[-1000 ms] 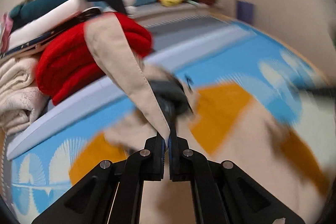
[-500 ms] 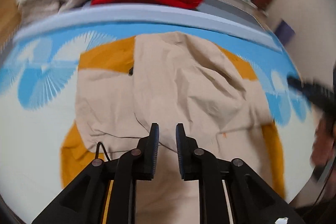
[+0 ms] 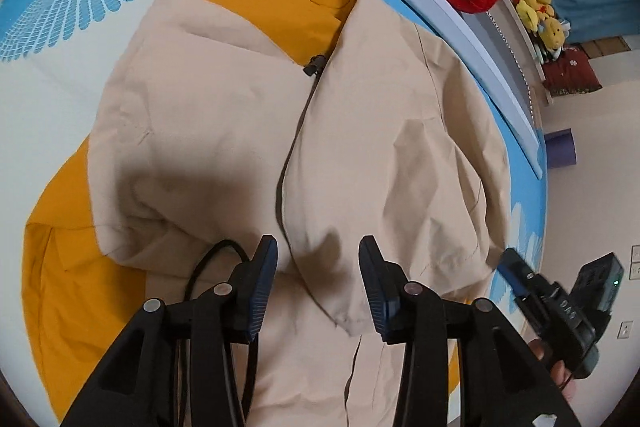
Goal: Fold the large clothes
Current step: 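Open the left gripper, release the hood and lift both tools away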
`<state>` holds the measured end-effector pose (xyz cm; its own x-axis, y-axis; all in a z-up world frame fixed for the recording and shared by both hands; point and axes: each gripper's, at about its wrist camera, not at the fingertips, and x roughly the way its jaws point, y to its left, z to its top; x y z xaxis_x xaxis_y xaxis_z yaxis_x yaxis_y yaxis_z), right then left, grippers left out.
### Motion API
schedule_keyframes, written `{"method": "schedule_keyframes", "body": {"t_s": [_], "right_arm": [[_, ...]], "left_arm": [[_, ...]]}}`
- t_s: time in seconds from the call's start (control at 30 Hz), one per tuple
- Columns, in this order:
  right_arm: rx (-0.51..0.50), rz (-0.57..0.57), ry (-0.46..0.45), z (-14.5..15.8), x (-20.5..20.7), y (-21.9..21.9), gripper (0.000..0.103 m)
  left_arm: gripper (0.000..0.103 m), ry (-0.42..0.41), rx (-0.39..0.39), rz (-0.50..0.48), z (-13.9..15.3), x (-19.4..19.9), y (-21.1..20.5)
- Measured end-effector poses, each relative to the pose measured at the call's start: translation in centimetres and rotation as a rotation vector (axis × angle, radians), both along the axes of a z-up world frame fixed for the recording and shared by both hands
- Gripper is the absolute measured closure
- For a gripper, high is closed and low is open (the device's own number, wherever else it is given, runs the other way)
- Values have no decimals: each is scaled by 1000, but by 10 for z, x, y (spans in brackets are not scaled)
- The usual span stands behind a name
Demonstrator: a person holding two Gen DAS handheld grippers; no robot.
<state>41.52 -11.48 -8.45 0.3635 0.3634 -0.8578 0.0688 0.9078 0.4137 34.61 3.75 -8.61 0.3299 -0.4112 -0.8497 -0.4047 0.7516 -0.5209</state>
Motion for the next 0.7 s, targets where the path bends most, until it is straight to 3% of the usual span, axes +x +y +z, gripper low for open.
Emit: {"method": "schedule_keyframes", "body": {"t_s": [0.13, 0.17, 0.2, 0.3, 0.33, 0.4, 0.5, 0.53, 0.6, 0.7], "right_arm": [[28, -11, 27, -11, 5, -4, 77], [42, -2, 22, -12, 7, -3, 91], [48, 5, 10, -11, 7, -1, 98], [113, -6, -61, 5, 5, -4, 100], [156, -24, -90, 12, 2, -8, 101], [256, -41, -187, 37, -4, -17, 101], [247, -79, -259, 50, -8, -28, 101], [239, -114, -226, 43, -5, -35, 101], [193, -202, -86, 14, 1, -50, 101], [130, -280, 137, -38, 3, -64, 101]], "left_arm": [[64, 11, -17, -15, -11, 9, -8], [64, 27, -12, -15, -17, 11, -10], [64, 41, -16, -12, -23, 13, -9], [77, 69, -39, 11, -33, 12, -8], [98, 54, -42, 15, -29, 11, -7], [101, -8, -22, -1, -8, 11, -9], [102, -149, 85, -67, 37, 9, -23], [102, -170, 120, -83, 43, 9, -27], [101, -134, 154, -122, 34, 9, -36], [91, 92, 189, -191, -21, 8, -48]]}}
